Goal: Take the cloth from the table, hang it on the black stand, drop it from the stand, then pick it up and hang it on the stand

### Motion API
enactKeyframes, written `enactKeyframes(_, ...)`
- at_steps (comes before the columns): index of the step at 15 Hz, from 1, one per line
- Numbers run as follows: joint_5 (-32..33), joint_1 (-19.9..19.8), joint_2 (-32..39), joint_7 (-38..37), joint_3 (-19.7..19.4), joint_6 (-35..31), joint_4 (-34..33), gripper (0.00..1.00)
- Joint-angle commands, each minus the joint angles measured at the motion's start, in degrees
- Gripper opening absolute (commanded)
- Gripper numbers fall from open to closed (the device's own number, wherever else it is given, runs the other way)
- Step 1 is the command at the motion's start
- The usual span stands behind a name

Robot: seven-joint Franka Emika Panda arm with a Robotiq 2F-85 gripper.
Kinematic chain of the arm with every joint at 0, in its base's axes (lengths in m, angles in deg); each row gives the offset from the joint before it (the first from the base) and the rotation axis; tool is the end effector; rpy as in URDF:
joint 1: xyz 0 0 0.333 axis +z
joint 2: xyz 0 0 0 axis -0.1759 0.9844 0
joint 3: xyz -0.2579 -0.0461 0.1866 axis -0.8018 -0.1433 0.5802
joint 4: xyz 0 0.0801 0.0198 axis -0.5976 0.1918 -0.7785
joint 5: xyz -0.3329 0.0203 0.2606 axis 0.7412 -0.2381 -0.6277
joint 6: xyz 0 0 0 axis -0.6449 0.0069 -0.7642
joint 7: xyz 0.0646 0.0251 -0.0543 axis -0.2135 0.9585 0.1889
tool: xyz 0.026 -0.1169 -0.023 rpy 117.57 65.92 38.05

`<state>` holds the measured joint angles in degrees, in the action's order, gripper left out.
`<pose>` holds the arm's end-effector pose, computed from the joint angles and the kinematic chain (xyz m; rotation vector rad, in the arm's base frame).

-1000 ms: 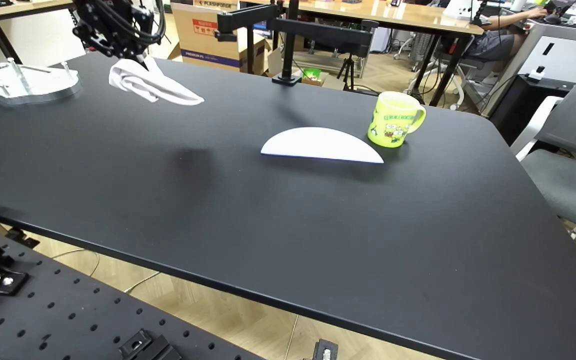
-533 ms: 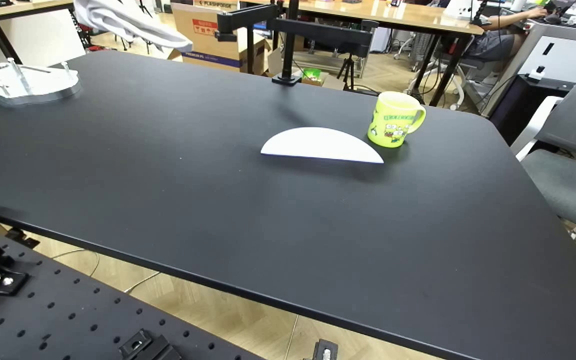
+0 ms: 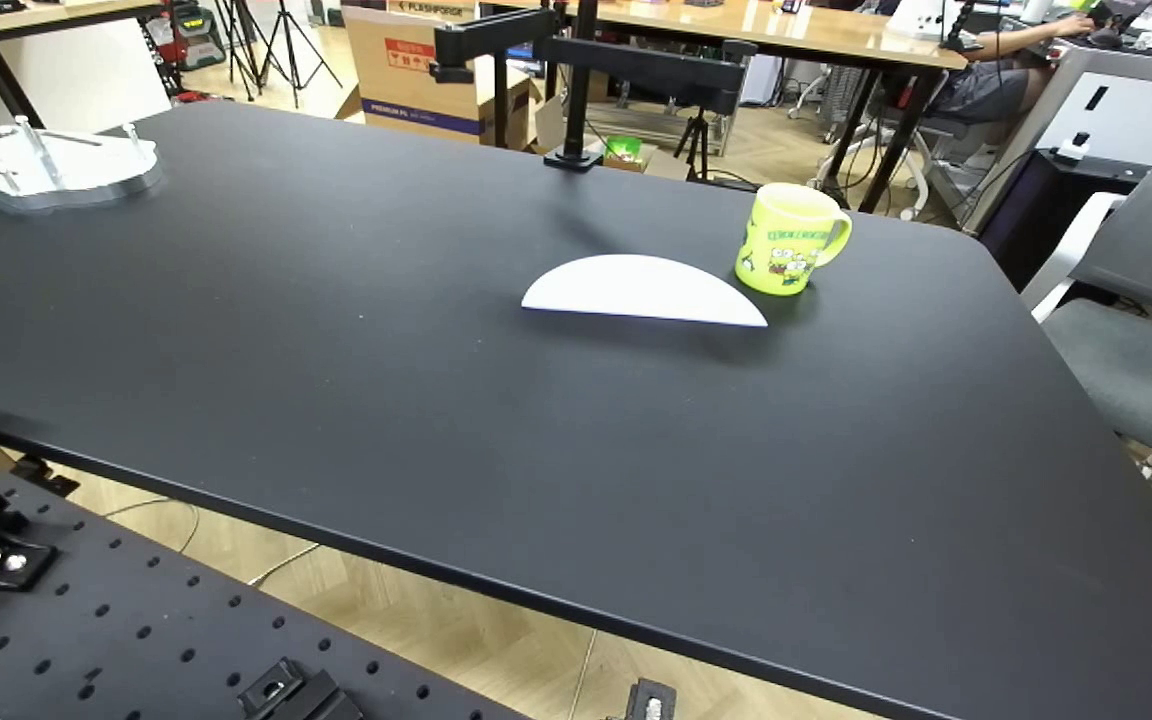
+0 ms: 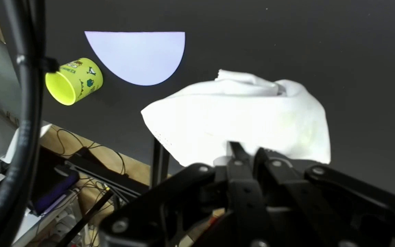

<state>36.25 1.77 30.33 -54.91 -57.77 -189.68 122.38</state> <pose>0.4105 0.1900 0.4122 2.7201 0.3795 0.4505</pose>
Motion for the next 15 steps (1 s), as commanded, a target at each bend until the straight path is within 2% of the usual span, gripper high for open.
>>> enactKeyframes(1, 0.46, -5.02, -2.16, 1.39, -0.47, -0.15, -0.87, 0.02)
enactKeyframes(8, 2.28, -11.76, 3.2, 4.97, -1.34, -3.58, -4.43, 0.02)
enactKeyframes(15, 5.33, -12.84, 13.66, 5.05, -2.06, -5.19, -10.48, 0.02)
